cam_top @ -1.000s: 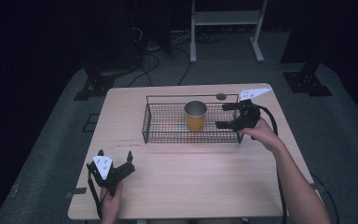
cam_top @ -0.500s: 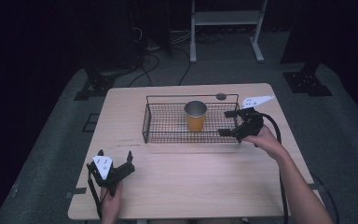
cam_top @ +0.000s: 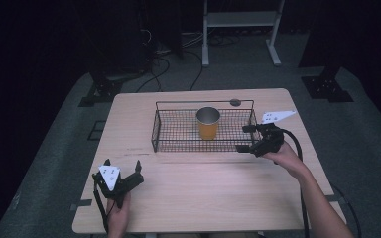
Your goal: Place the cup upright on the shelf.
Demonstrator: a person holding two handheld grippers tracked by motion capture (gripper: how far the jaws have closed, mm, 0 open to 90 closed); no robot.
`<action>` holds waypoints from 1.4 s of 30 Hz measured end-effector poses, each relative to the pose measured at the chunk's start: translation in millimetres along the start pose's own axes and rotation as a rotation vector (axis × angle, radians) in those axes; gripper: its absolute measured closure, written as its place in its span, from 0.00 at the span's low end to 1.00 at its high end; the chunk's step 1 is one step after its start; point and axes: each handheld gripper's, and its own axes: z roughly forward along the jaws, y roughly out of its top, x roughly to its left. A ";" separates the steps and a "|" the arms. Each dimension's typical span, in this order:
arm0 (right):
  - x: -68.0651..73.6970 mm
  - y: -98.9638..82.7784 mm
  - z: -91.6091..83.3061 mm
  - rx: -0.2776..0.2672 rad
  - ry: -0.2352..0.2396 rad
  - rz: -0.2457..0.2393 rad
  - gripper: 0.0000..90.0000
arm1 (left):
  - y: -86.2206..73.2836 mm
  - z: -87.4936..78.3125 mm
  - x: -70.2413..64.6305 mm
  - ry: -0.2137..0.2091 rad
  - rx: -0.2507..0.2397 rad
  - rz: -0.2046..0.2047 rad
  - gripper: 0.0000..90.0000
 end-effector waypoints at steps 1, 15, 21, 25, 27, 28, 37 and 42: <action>0.2 -1.1 -0.1 0.004 0.000 0.000 0.00 | 0.0 0.0 0.0 0.000 0.000 0.000 0.00; 9.1 -17.0 -8.0 0.004 -0.002 0.004 0.00 | 0.0 -0.1 -0.2 -0.001 0.002 0.006 0.00; 13.4 -24.8 -12.4 -0.003 -0.012 0.003 0.00 | 0.0 -0.1 -0.1 0.000 0.003 0.006 0.00; 14.9 -30.7 -14.5 0.001 -0.022 0.005 0.00 | 0.0 -0.1 -0.1 0.000 0.001 0.006 0.00; 16.1 -33.8 -15.9 0.001 -0.024 0.007 0.00 | 0.0 -0.1 -0.1 0.000 0.002 0.006 0.00; 17.3 -36.4 -17.5 0.001 -0.025 0.009 0.00 | 0.0 -0.1 -0.2 0.000 0.002 0.006 0.00; 22.8 -45.3 -21.7 -0.001 -0.032 0.010 0.00 | 0.0 -0.1 -0.4 0.000 0.002 0.008 0.00; 26.8 -53.4 -23.0 0.000 -0.034 0.013 0.00 | 0.0 -0.1 -0.6 0.001 0.002 0.010 0.00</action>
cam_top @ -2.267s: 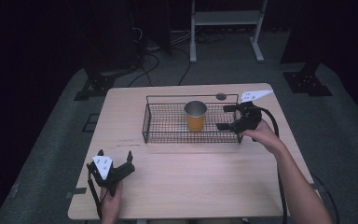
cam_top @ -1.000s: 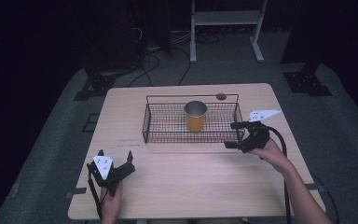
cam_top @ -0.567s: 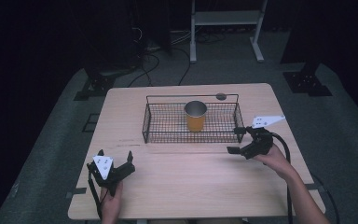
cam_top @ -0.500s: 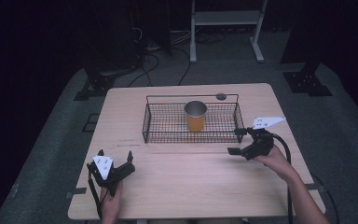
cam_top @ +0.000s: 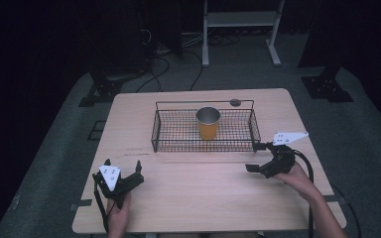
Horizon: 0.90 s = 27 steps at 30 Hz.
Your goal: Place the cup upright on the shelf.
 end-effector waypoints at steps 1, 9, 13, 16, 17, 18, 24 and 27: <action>0.6 -1.1 -0.2 0.001 0.000 0.000 0.00 | 0.0 0.0 0.0 0.000 0.000 0.000 0.00; 5.3 -11.5 -4.4 -0.002 -0.007 0.008 0.00 | 0.0 0.1 -0.3 0.001 -0.001 0.001 0.00; 7.8 -17.4 -8.0 -0.009 -0.010 0.016 0.00 | 0.0 0.1 -0.5 0.001 0.000 0.003 0.00; 11.3 -23.5 -10.3 -0.011 -0.018 0.019 0.00 | 0.0 0.1 -0.4 0.001 -0.001 0.002 0.00; 11.3 -23.5 -10.3 -0.011 -0.018 0.019 0.00 | 0.0 0.1 -0.4 0.001 -0.001 0.002 0.00; 14.0 -26.7 -11.2 -0.014 -0.021 0.019 0.00 | 0.0 0.1 -0.4 0.002 -0.001 0.002 0.00; 20.1 -35.2 -13.0 -0.016 -0.027 0.025 0.00 | 0.0 0.1 -0.3 0.002 -0.001 0.000 0.00; 25.7 -43.9 -15.7 -0.032 -0.043 0.038 0.00 | 0.1 0.1 -0.3 0.003 0.000 0.001 0.00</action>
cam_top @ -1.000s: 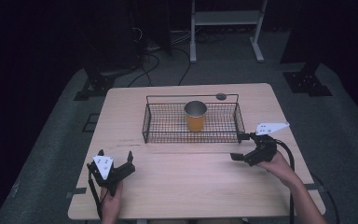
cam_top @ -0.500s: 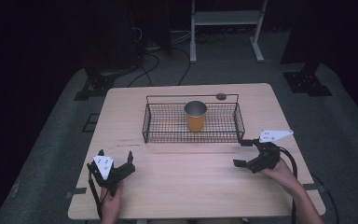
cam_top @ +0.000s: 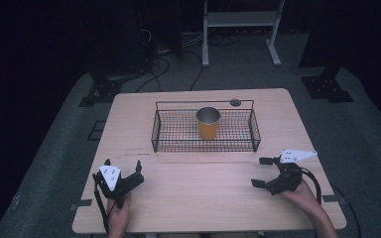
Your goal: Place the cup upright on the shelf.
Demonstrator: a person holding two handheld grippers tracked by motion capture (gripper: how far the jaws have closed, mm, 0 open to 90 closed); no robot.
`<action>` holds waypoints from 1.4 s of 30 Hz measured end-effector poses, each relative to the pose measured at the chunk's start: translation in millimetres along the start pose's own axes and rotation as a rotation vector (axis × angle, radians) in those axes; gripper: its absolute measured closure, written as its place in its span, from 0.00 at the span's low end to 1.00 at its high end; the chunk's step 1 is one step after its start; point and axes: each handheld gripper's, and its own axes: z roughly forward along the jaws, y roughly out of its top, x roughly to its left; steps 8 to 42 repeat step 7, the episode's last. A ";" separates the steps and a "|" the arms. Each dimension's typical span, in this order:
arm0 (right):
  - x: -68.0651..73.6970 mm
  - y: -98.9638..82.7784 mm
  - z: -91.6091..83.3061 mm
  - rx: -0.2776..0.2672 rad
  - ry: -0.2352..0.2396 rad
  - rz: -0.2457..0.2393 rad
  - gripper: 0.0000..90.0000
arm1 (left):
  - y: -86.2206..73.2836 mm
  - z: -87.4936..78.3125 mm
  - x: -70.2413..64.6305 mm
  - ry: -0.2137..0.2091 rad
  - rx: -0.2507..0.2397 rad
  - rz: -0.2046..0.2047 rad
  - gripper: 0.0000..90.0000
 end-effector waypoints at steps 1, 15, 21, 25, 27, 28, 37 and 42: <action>1.8 -2.5 -1.2 -0.009 -0.001 0.003 0.00 | 0.0 0.1 0.0 0.001 0.000 0.000 0.00; 19.3 -23.9 -13.0 -0.109 -0.051 0.023 0.00 | 0.1 0.2 -0.4 0.003 0.000 0.002 0.00; 19.3 -23.9 -13.0 -0.109 -0.051 0.023 0.00 | 0.1 0.2 -0.4 0.003 0.000 0.002 0.00; 19.3 -23.9 -13.0 -0.109 -0.051 0.023 0.00 | 0.1 0.2 -0.4 0.003 0.000 0.002 0.00; 19.3 -23.9 -13.0 -0.109 -0.051 0.023 0.00 | 0.1 0.2 -0.4 0.003 0.000 0.002 0.00; 19.3 -23.9 -13.0 -0.109 -0.051 0.023 0.00 | 0.1 0.2 -0.4 0.003 0.000 0.002 0.00; 19.3 -23.9 -13.0 -0.109 -0.051 0.023 0.00 | 0.1 0.2 -0.4 0.003 0.000 0.002 0.00; 19.3 -23.9 -13.0 -0.109 -0.051 0.023 0.00 | 0.1 0.2 -0.4 0.003 0.000 0.002 0.00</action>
